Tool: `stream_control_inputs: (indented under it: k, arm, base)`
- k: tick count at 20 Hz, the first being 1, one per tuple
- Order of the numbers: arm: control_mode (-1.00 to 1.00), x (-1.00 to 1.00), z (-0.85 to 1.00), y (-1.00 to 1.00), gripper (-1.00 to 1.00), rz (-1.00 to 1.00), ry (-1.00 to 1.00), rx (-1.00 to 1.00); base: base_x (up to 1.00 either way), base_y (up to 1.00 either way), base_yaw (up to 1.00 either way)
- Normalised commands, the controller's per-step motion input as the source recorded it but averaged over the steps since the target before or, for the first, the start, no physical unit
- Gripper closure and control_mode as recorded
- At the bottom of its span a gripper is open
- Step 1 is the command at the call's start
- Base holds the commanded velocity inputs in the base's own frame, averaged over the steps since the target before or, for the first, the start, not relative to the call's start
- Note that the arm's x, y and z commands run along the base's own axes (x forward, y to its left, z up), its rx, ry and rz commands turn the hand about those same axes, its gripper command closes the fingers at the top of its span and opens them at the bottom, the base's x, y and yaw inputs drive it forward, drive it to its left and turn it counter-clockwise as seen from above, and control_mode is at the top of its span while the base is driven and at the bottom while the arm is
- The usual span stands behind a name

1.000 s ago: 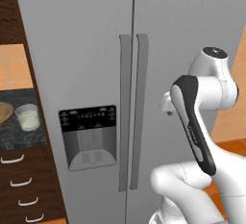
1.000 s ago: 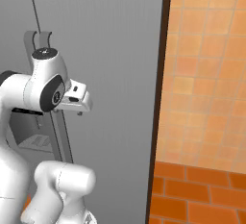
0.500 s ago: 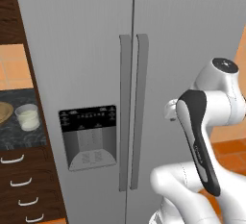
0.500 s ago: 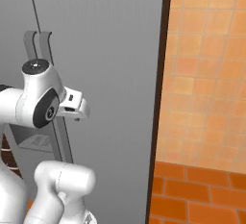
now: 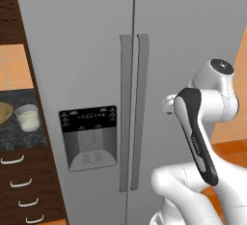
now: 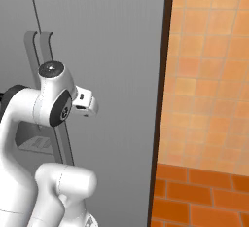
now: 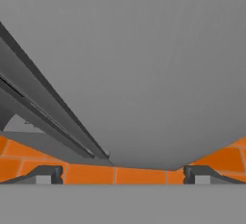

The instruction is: Grab a lemon wedge from the fridge and one ice cube from the ice bowl, and put them in the glass of lemonade.

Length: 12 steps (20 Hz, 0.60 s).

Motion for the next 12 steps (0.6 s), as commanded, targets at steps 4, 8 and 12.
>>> stream_control_inputs:
  k: [4,8,12]
  arm:
    - [-1.00,0.00,0.00,0.00,-1.00,0.00,0.00,0.00]
    - [1.00,-0.03,-0.01,0.00,-1.00,0.00,0.00,0.00]
    - [1.00,0.00,0.00,0.00,-1.00,0.00,0.00,0.00]
  base:
    - [0.00,0.00,0.00]
    - [-0.10,0.00,0.01]
    - [-0.36,0.00,0.02]
